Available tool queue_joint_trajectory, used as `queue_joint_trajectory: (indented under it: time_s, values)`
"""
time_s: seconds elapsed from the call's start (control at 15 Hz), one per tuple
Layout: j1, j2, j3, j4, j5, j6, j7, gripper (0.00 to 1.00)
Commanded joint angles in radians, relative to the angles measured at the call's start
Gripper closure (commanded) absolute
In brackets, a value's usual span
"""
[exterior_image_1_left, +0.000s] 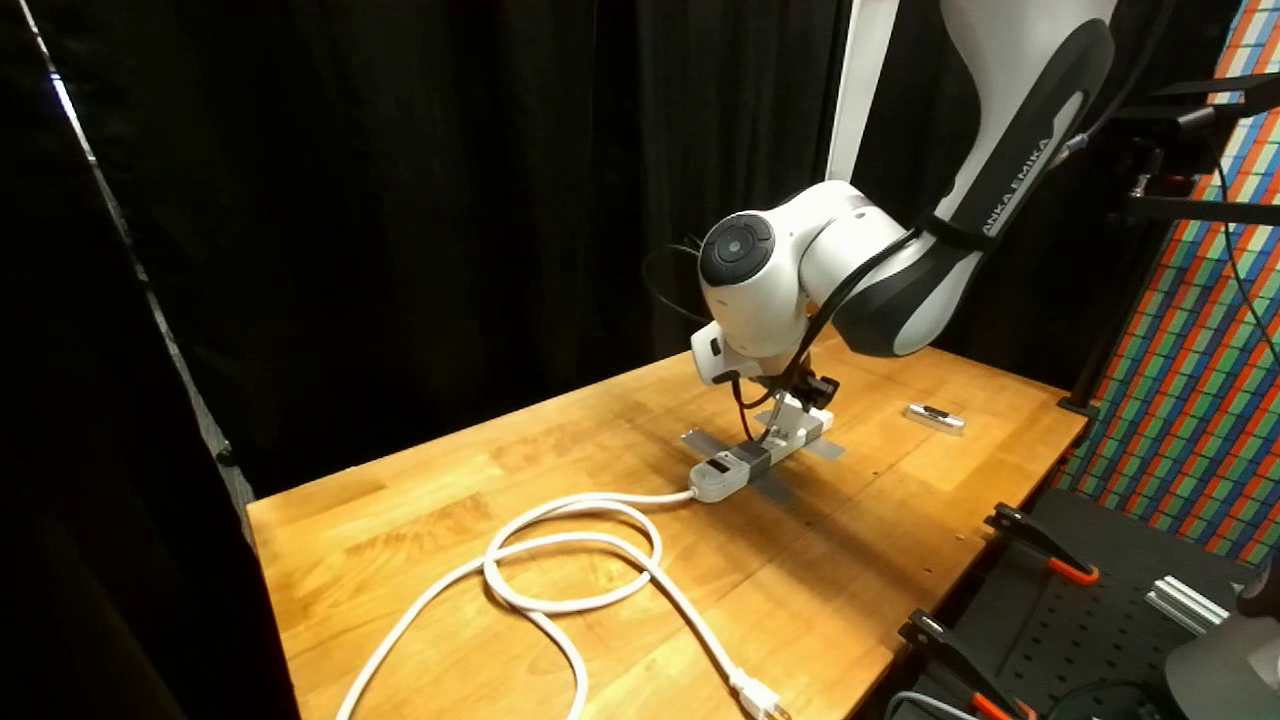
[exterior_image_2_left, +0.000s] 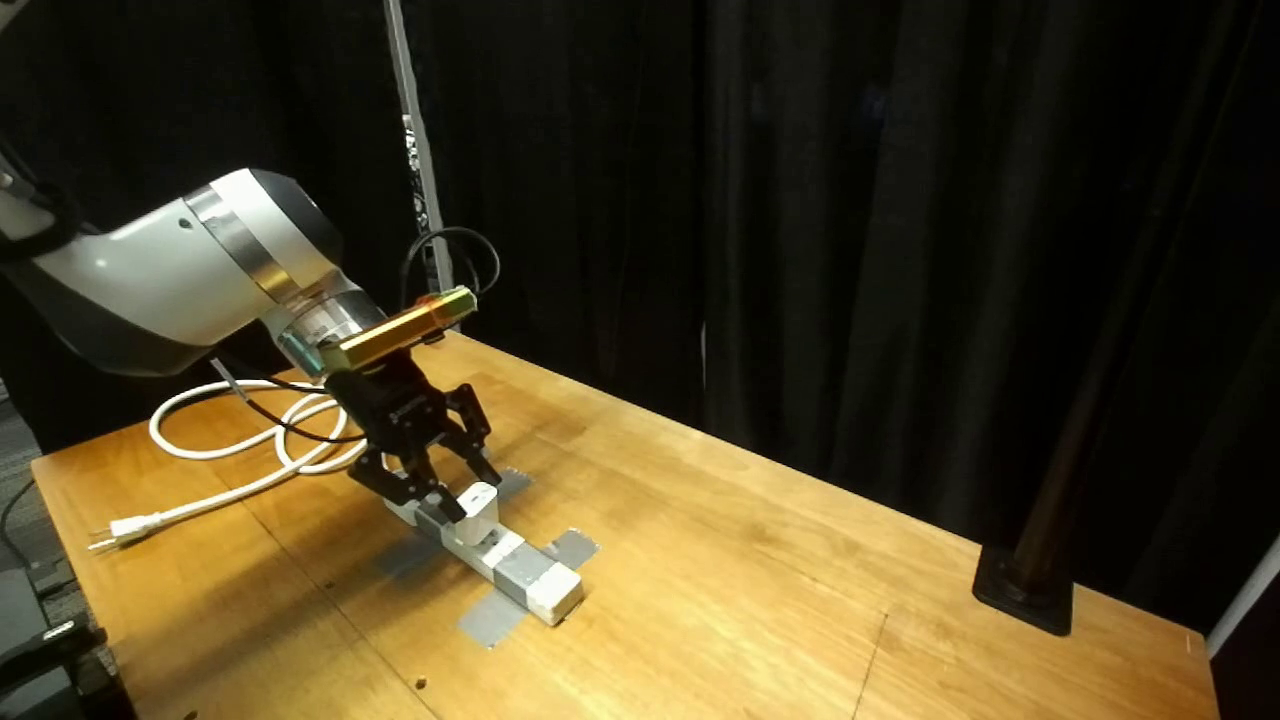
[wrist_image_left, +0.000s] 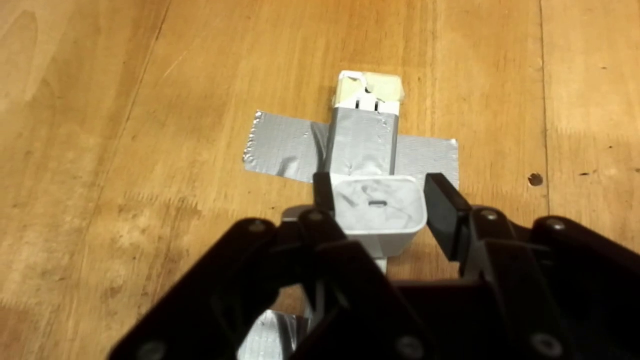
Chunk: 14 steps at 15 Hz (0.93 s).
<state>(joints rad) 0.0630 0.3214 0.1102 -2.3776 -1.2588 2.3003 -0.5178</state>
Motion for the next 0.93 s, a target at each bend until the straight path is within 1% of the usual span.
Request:
queue_joint_trajectory:
  time_s: [0.0,0.87]
  values:
    - [0.008,0.011,0.008,0.019,-0.025,0.011,0.017,0.77]
    - [0.008,0.032,0.003,0.053,-0.035,0.001,0.034,0.77]
